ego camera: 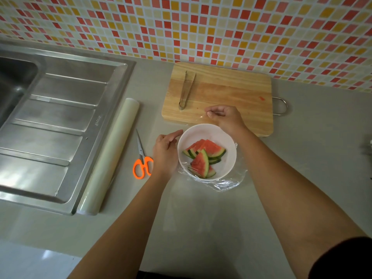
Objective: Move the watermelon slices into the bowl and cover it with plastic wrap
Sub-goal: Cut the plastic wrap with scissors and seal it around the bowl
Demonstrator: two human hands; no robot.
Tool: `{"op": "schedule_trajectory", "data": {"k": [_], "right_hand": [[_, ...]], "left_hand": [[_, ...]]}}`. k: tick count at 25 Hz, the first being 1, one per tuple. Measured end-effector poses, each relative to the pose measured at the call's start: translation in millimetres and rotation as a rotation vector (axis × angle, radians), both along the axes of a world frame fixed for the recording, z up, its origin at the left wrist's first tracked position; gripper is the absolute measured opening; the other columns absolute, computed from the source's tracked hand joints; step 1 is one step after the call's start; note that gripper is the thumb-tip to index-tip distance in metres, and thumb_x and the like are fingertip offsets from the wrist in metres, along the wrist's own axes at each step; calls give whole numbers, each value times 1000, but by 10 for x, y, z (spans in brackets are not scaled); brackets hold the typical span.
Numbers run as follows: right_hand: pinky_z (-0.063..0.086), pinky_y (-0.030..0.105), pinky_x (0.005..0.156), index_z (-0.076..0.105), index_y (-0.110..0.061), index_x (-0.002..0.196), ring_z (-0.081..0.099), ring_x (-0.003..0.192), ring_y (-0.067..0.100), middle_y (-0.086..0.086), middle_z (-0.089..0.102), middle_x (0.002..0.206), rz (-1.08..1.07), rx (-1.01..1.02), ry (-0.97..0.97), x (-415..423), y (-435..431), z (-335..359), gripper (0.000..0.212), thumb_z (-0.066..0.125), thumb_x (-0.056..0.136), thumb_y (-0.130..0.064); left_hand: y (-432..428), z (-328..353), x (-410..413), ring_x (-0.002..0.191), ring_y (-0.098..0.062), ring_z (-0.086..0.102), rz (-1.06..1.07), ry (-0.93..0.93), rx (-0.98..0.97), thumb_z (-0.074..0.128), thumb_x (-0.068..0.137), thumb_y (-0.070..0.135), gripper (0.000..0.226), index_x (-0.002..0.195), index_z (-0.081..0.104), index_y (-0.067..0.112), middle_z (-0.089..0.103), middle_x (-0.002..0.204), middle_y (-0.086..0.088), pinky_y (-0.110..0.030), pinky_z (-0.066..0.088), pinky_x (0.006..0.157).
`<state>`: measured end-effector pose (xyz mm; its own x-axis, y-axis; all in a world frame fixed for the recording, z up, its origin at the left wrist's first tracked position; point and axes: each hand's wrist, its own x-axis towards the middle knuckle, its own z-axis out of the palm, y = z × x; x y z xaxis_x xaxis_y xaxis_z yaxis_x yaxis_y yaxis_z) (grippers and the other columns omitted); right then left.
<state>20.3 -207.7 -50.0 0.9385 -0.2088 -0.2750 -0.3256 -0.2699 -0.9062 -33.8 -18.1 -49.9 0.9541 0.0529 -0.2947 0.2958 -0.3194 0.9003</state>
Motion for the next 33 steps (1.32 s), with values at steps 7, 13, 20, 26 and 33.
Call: {"op": "schedule_trajectory", "data": {"k": [7,13,20,26,33], "right_hand": [[46,6,76,71,-14,95,61,85,2,-2,70,100,92,-128,-43,56,-31,6,11,64,87,-13],[46,34,69,68,-14,86,60,73,22,9,69,78,257,-482,-32,54,-163,24,27,56,90,-38],[40,10,64,62,-20,87,50,64,4,-6,56,68,213,-274,19,-50,-181,-29,5,66,85,-22],[52,18,76,71,-22,96,63,80,-1,2,70,98,114,-47,-20,-323,-258,-85,14,68,84,-16],[50,31,82,72,-12,103,66,92,16,-2,71,98,245,-332,-65,-504,-328,-11,21,55,93,-17]], "left_hand": [[-14,14,-47,99,-32,63,198,154,-319,47,80,9,29,76,73,22,64,109,-18,-48,52,87],[-56,54,-87,76,-8,52,54,1,17,50,95,33,34,66,61,19,51,82,2,-23,41,71],[-104,-18,-75,65,-4,46,70,-157,194,48,97,25,43,73,68,-4,49,79,-4,-25,35,65],[-121,-35,-80,63,-13,41,81,-237,264,49,97,21,42,70,68,-6,48,77,-7,-22,27,62],[-112,-28,-77,67,-19,44,51,-296,287,49,97,17,41,70,67,-7,47,76,-8,-22,22,59]]}}
